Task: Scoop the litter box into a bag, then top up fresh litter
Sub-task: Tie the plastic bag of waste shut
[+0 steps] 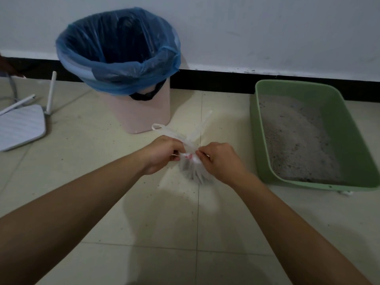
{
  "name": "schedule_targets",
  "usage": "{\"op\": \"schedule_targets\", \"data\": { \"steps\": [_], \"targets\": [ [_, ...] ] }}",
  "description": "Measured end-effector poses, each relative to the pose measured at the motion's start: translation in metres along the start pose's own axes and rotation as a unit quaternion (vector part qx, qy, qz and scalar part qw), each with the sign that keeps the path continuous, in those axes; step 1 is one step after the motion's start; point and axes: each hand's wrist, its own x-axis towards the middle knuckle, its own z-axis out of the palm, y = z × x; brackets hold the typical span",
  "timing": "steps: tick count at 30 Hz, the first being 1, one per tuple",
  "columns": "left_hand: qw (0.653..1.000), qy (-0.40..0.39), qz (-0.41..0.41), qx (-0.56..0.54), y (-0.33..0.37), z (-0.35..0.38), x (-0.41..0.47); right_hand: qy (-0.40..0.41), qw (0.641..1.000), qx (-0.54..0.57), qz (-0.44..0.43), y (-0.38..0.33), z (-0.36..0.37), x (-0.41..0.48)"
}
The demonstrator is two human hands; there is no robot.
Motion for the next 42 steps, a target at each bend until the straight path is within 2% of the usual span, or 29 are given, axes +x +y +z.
{"op": "schedule_targets", "data": {
  "steps": [4, 7, 10, 14, 17, 20, 21, 25, 27, 30, 34, 38, 42],
  "targets": [
    [0.998, -0.056, 0.031, 0.005, 0.000, 0.004, -0.002, -0.020, 0.999, 0.017, 0.022, -0.002, -0.001, 0.000],
    [0.999, -0.023, 0.024, -0.036, -0.001, 0.006, -0.001, -0.038, 0.983, 0.143, 0.105, -0.002, -0.005, -0.001],
    [0.999, -0.019, 0.016, -0.044, -0.002, 0.003, 0.001, -0.058, 0.914, 0.343, 0.208, 0.001, -0.008, -0.002],
    [0.999, -0.043, 0.011, -0.027, -0.004, -0.002, 0.003, -0.004, 0.796, 0.532, 0.288, 0.005, -0.015, 0.003],
    [0.998, -0.057, 0.003, -0.016, -0.004, 0.000, 0.003, 0.016, 0.749, 0.592, 0.298, 0.005, -0.022, 0.012],
    [0.998, -0.063, -0.005, -0.012, -0.003, 0.004, 0.004, 0.031, 0.740, 0.604, 0.295, 0.005, -0.022, 0.017],
    [0.998, -0.062, -0.006, -0.022, -0.003, 0.004, 0.004, 0.039, 0.723, 0.622, 0.297, 0.005, -0.022, 0.017],
    [0.995, -0.049, 0.002, -0.085, -0.001, 0.005, 0.005, 0.074, 0.610, 0.727, 0.305, 0.002, -0.021, 0.015],
    [0.992, -0.044, 0.007, -0.121, -0.001, 0.005, 0.004, 0.093, 0.582, 0.741, 0.322, 0.001, -0.019, 0.015],
    [0.987, -0.038, -0.003, -0.155, -0.001, 0.005, 0.005, 0.121, 0.565, 0.740, 0.344, 0.002, -0.017, 0.013],
    [0.989, -0.028, -0.017, -0.146, -0.001, 0.004, 0.009, 0.137, 0.553, 0.748, 0.341, 0.004, -0.014, 0.010],
    [0.996, -0.020, 0.010, -0.083, -0.001, 0.006, 0.008, 0.127, 0.562, 0.748, 0.328, 0.001, -0.014, 0.010],
    [0.993, 0.011, 0.003, -0.116, -0.006, 0.005, 0.009, 0.136, 0.579, 0.738, 0.319, 0.000, -0.015, 0.009]
  ]
}}
